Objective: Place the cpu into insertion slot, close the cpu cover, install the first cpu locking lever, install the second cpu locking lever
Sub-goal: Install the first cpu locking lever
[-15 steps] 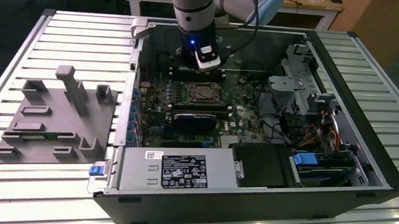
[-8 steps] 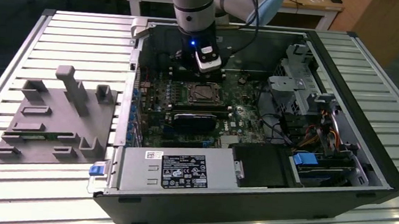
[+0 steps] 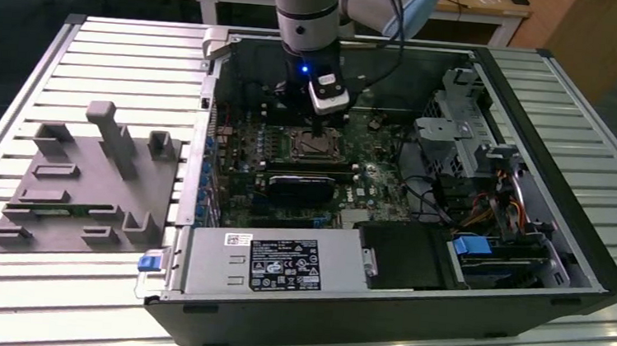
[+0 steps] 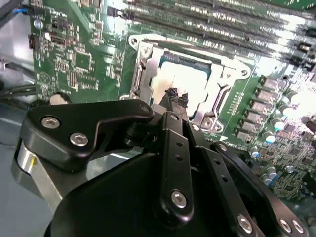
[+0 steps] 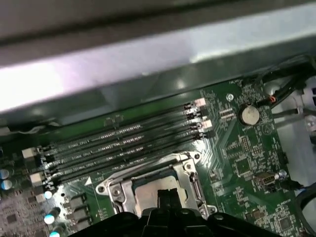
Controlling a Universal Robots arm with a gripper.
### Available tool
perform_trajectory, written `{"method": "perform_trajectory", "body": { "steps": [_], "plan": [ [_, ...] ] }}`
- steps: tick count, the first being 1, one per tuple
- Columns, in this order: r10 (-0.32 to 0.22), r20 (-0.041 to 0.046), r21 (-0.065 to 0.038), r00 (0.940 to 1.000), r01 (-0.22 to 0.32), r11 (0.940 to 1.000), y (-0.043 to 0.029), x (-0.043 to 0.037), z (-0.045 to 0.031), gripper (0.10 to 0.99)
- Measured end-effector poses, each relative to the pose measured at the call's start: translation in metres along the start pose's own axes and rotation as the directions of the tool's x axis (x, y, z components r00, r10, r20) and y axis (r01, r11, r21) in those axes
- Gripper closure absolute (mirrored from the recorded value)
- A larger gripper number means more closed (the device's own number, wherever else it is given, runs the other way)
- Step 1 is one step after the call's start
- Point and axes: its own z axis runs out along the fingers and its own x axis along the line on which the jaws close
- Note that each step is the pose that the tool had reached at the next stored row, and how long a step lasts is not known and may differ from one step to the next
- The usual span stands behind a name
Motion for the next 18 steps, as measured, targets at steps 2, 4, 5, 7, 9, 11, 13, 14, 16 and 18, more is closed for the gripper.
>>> {"method": "perform_trajectory", "body": {
  "steps": [2,4,5,7,9,11,13,14,16,18],
  "plan": [
    [0.000,-0.0047,0.002,1.0000,0.000,1.0000,-0.0021,-0.0015,0.0008,0.984],
    [0.000,-0.0089,0.003,1.0000,0.000,1.0000,-0.0049,-0.0025,0.0016,0.984],
    [0.000,-0.0109,0.004,0.9999,0.000,1.0000,-0.0066,-0.0030,0.0022,0.984],
    [-0.001,-0.0148,0.005,0.9999,0.001,1.0000,-0.0096,-0.0039,0.0036,0.984],
    [-0.002,-0.0191,0.006,0.9998,0.002,1.0000,-0.0118,-0.0046,0.0052,0.984],
    [-0.003,-0.0258,0.008,0.9997,0.004,1.0000,-0.0131,-0.0051,0.0072,0.984],
    [-0.007,-0.0317,0.009,0.9995,0.007,0.9999,-0.0137,-0.0056,0.0083,0.984],
    [-0.010,-0.0324,0.009,0.9994,0.011,0.9999,-0.0137,-0.0056,0.0083,0.984],
    [-0.026,-0.0334,0.006,0.9991,0.026,0.9996,-0.0137,-0.0056,0.0083,0.984],
    [-0.052,-0.0347,0.001,0.9980,0.052,0.9986,-0.0137,-0.0056,0.0084,0.984]
  ]
}}
